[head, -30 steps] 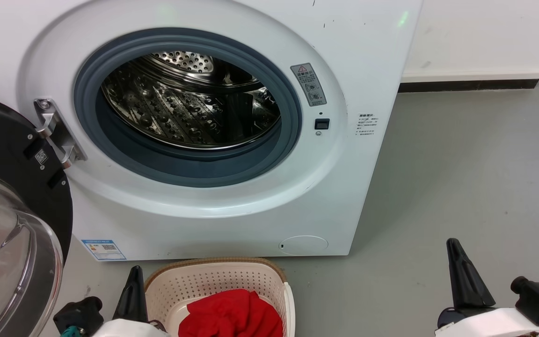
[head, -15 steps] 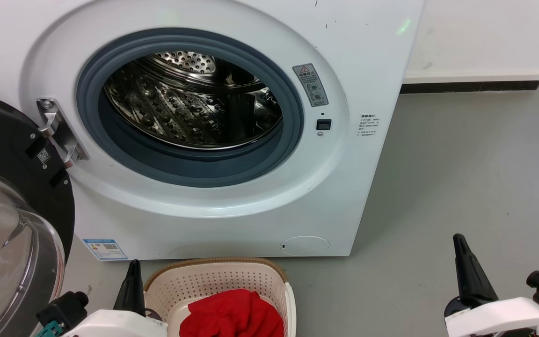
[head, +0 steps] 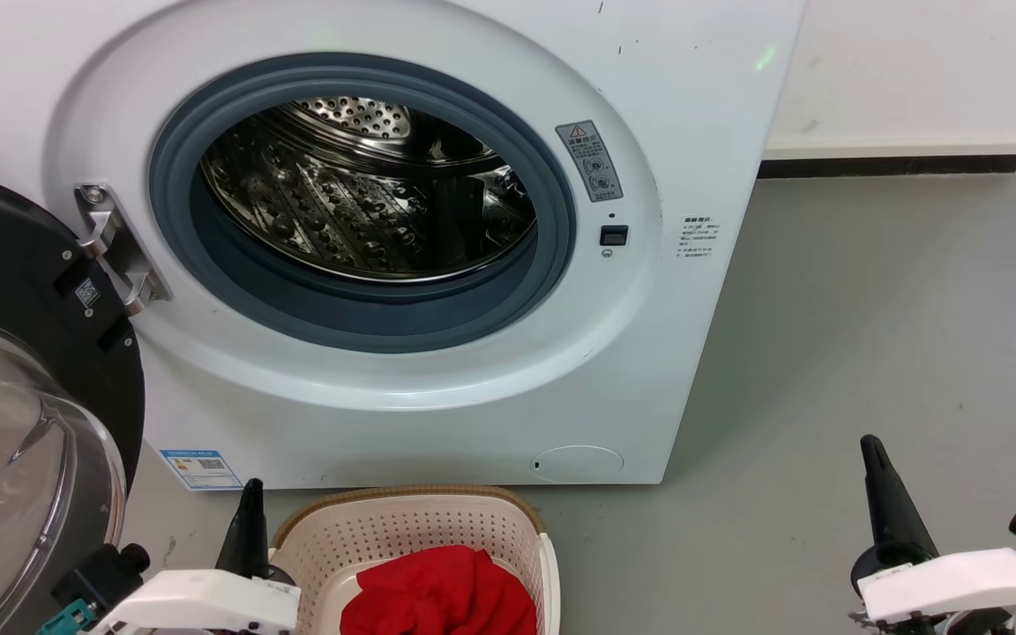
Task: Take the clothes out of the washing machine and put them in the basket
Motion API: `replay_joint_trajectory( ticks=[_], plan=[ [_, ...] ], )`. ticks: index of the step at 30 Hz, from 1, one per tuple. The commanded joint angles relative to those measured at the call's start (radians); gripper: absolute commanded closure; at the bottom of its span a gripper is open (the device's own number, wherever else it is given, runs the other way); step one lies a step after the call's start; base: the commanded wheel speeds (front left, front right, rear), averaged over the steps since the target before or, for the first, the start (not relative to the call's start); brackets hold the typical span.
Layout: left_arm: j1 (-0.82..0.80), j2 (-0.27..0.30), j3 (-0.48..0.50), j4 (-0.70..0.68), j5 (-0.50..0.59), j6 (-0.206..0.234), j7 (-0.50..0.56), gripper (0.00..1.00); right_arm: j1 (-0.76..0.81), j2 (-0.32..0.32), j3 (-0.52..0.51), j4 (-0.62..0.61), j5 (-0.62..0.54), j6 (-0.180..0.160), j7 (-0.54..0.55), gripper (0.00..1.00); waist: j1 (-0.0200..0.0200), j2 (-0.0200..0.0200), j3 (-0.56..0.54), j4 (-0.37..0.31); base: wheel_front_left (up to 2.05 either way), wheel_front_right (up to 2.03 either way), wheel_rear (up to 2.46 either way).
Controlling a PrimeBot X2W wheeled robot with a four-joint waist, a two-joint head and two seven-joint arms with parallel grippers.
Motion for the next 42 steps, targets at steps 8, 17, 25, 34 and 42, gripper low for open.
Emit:
replay_joint_trajectory(
  ticks=[8,17,25,34,42],
  plan=[
    [-0.038,0.001,0.011,-0.004,-0.115,-0.014,0.028,1.00,-0.042,-0.009,-0.011,0.008,0.124,0.000,0.026,1.00,0.0000,-0.0001,-0.001,0.003,0.00,0.00,0.00],
    [-0.051,0.001,0.019,0.001,-0.221,-0.023,0.054,1.00,-0.057,-0.010,-0.019,0.023,0.234,0.000,0.052,1.00,0.0000,-0.0001,-0.002,0.006,0.00,0.00,0.00],
    [-0.062,0.001,0.026,0.005,-0.306,-0.030,0.075,1.00,-0.069,-0.010,-0.027,0.035,0.323,0.000,0.074,1.00,0.0000,-0.0001,-0.003,0.009,0.00,0.00,0.00],
    [-0.073,0.001,0.031,0.010,-0.387,-0.037,0.094,1.00,-0.080,-0.009,-0.036,0.046,0.406,0.000,0.094,1.00,0.0000,-0.0001,-0.004,0.012,0.00,0.00,0.00],
    [-0.081,0.001,0.036,0.014,-0.463,-0.042,0.112,1.00,-0.091,-0.008,-0.044,0.058,0.483,0.000,0.114,1.00,0.0000,-0.0001,-0.006,0.014,0.00,0.00,0.00]
  ],
)
